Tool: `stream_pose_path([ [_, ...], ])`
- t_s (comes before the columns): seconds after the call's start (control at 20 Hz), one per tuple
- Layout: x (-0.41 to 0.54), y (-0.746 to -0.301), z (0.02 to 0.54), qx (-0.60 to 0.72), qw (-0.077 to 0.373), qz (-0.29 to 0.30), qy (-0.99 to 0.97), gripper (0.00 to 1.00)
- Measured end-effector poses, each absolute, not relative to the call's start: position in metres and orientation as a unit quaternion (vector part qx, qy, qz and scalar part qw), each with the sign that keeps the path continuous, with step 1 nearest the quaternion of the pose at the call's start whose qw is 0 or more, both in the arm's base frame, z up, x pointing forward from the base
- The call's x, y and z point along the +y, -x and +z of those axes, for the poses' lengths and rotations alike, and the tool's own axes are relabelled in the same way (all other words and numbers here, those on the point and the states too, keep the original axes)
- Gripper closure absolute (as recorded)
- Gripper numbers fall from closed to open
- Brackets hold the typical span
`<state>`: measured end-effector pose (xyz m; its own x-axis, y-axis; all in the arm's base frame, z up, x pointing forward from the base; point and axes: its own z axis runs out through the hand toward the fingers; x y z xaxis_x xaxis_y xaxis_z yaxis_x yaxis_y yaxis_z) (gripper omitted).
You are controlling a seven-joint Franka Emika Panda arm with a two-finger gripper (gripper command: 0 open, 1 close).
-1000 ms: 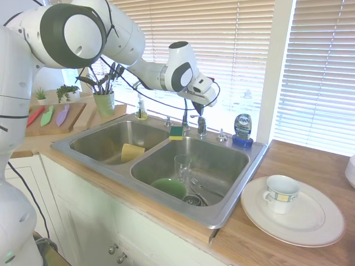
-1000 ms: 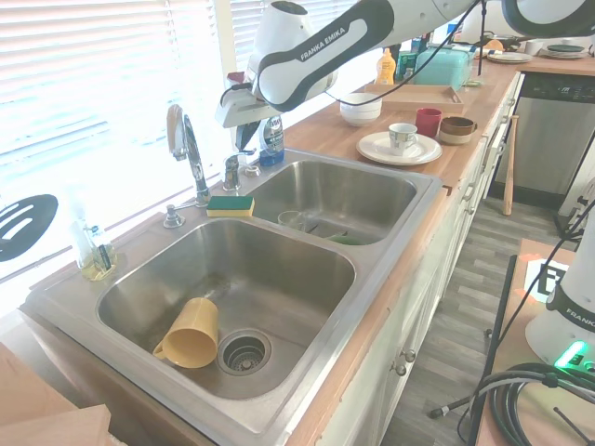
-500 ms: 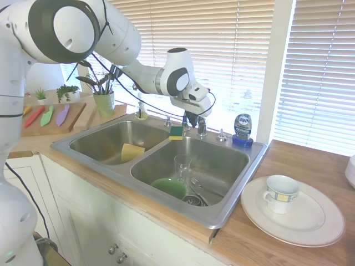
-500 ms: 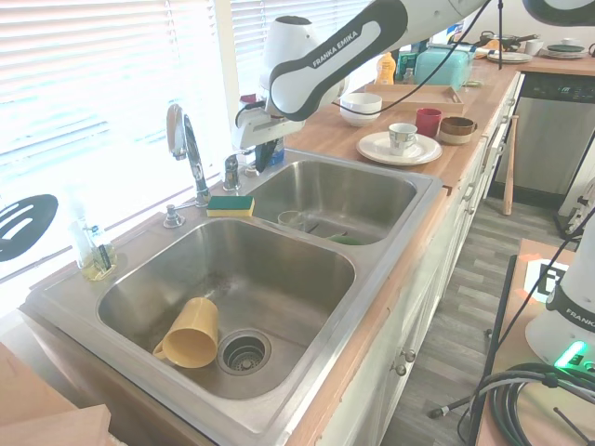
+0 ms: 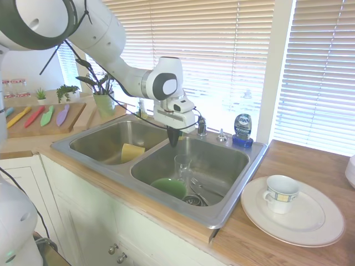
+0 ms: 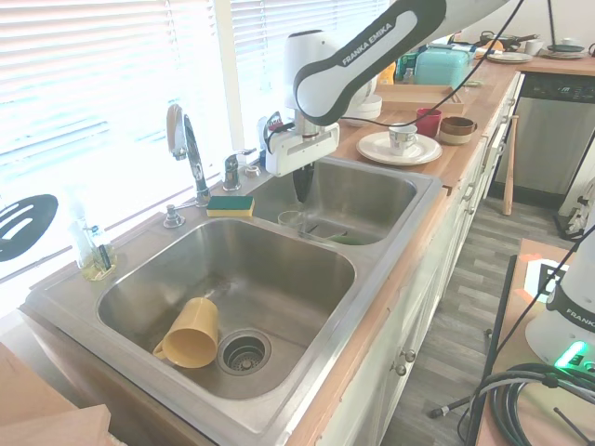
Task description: Turn off the faucet
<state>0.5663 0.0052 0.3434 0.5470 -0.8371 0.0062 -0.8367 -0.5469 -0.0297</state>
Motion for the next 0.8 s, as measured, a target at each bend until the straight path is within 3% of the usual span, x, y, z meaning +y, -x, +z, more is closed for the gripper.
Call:
stream_pose_path([
  [0.4, -0.001, -0.476, 0.353, 0.481, 0.012, 0.005, 0.877, 1.00],
  [0.45, -0.002, -0.465, 0.356, 0.480, 0.014, 0.002, 0.877, 0.00],
  [0.8, -0.012, -0.411, 0.375, 0.472, 0.033, -0.015, 0.881, 0.00],
])
